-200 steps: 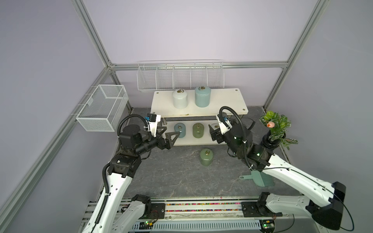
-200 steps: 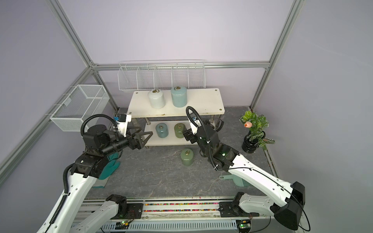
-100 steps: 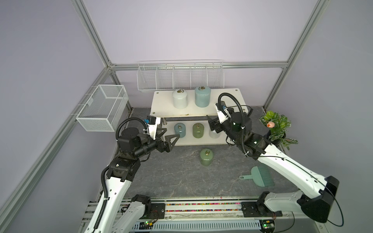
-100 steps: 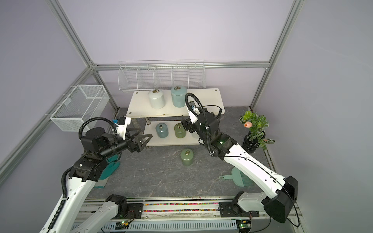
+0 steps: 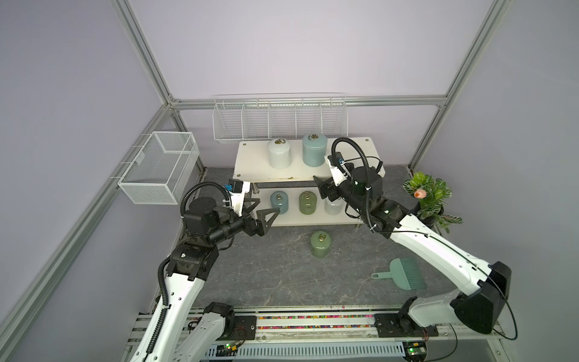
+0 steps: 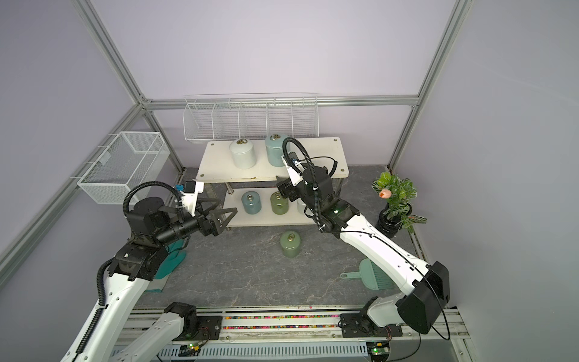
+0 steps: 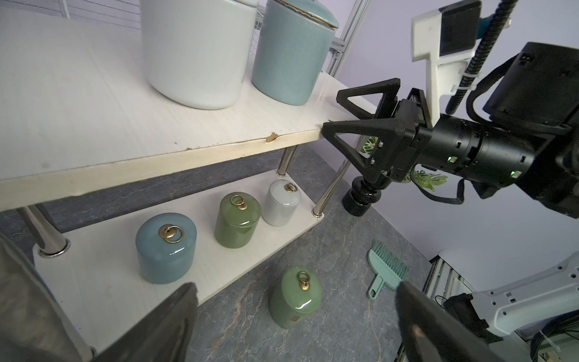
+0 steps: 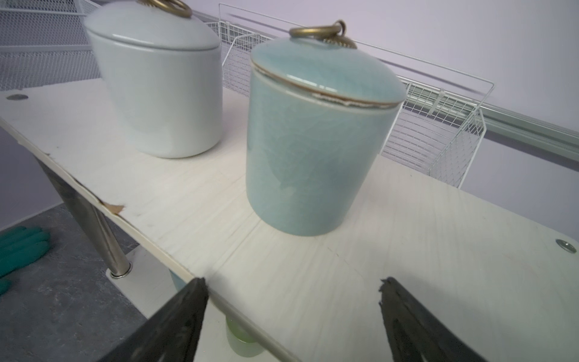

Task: Remove the tea canisters from the shelf
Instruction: Pick up the tea canister from the shelf.

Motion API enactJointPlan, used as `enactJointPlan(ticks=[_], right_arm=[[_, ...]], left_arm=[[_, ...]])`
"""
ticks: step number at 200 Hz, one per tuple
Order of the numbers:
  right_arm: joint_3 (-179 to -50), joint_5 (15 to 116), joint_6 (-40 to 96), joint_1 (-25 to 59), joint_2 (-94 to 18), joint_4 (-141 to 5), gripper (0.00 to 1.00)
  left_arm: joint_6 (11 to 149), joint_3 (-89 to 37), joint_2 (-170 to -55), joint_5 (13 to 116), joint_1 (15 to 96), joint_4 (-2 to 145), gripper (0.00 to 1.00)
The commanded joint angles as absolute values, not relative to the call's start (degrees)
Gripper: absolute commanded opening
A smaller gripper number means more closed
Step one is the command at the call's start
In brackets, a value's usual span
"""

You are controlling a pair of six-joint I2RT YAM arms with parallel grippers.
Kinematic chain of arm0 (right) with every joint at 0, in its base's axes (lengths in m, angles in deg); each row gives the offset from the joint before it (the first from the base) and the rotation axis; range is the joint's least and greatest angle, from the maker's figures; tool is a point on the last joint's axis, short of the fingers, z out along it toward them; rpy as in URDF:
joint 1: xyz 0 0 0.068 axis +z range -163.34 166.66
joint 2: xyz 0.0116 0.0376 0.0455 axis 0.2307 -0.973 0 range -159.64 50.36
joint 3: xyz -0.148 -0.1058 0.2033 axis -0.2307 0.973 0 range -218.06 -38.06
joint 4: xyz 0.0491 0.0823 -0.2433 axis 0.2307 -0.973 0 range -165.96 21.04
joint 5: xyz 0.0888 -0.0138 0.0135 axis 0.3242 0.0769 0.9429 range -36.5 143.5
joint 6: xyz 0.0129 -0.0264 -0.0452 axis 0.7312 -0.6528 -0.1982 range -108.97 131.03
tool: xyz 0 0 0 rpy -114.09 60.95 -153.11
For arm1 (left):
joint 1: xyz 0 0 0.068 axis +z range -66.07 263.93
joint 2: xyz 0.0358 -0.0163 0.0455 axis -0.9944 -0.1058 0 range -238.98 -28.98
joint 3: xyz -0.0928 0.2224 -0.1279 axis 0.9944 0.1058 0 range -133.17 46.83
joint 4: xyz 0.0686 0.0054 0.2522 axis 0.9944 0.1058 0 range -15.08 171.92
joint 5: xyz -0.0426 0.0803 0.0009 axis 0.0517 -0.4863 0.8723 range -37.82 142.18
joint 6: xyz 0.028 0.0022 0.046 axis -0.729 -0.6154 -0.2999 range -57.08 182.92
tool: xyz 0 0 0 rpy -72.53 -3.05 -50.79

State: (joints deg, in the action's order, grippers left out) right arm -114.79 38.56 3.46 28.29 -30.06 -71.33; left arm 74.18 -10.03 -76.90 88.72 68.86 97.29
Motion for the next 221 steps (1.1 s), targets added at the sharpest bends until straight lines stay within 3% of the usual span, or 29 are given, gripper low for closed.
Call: enactJointPlan(ticks=[1,43,129,221], right_arm=[[-114.8,41.3,5.1,27.9,-28.0,-68.7,0.89],[-112.8,40.3,5.1,27.5,-28.1,-62.1,0.89],[-116.0,49.6,8.9,24.2,-37.7,-54.4,0.89],[-122.5,48.5,9.3,23.7,-43.5,-57.5,0.89]], left_arm=[[73.1,-9.3,-77.0,89.9,68.9,96.2,0.99],[73.7,-9.0,-77.7,90.3,68.9,94.8,0.99],[73.8,-8.4,-78.0,92.7,68.8,93.1,0.99],[74.1,-8.5,-79.2,93.7,68.8,92.1,0.99]])
